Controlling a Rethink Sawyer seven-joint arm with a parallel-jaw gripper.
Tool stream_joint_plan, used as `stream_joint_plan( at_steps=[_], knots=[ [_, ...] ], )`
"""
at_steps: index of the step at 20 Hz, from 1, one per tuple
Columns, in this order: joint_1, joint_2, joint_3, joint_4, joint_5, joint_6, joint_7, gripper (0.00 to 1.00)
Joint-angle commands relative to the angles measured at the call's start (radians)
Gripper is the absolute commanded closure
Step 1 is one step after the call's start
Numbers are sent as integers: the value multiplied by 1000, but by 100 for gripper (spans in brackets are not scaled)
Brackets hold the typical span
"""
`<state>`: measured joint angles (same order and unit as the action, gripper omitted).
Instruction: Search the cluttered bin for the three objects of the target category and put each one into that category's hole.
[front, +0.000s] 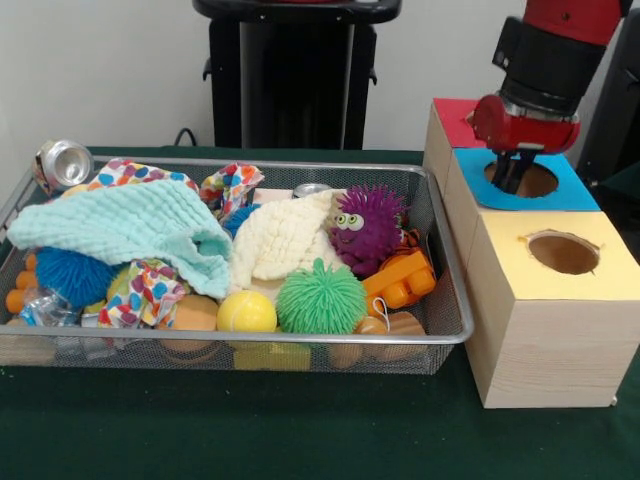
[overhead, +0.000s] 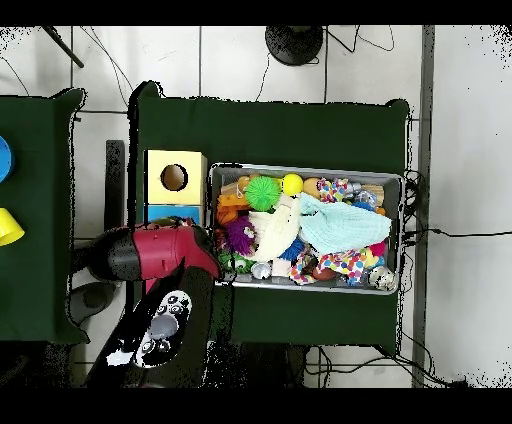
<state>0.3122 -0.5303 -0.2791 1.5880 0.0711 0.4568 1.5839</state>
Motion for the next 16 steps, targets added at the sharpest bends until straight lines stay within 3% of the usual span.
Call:
stream_joint_plan(
  at_steps=[1, 16],
  knots=[
    [-64, -102, 91, 26, 20, 93, 109, 100],
    [-138, -193, 162, 67, 53, 96, 126, 100]
  ],
)
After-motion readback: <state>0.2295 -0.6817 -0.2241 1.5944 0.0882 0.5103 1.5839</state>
